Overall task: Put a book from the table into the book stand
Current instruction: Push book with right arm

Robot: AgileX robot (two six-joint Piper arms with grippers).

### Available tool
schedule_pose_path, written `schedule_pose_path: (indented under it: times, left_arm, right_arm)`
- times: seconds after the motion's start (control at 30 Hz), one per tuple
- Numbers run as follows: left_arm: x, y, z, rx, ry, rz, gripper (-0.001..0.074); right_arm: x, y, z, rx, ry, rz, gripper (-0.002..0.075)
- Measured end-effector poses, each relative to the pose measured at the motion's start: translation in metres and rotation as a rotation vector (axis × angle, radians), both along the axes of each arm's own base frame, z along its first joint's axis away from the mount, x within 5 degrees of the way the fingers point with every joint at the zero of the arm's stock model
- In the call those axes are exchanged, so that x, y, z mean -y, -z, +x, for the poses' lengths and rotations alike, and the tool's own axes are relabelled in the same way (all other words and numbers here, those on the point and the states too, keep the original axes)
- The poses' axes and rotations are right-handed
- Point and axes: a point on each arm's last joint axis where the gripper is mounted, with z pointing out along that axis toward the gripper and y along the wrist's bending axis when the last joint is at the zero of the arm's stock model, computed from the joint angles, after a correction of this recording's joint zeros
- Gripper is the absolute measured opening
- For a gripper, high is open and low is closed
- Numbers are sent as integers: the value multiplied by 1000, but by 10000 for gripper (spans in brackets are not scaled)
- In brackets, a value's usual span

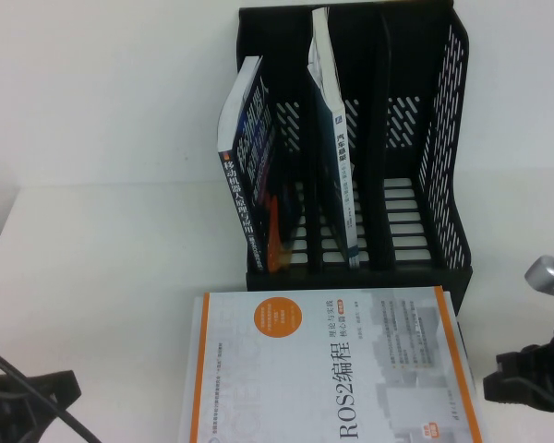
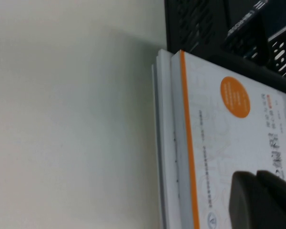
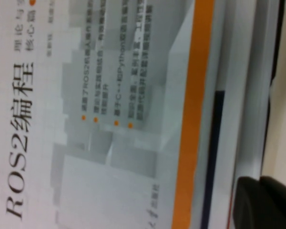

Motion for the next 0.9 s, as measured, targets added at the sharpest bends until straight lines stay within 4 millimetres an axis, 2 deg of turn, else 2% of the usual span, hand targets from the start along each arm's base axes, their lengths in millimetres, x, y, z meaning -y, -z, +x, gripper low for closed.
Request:
schedule_pose_path:
  times: [0.37, 0.9]
  left_arm:
    - [1, -2, 2, 17, 1, -17, -2]
    - [-4, -5, 6, 79, -48, 10, -2]
  right_arm:
    - [-7, 6, 16, 3, 15, 62, -2]
    - [-11, 11, 23, 4, 40, 114, -2]
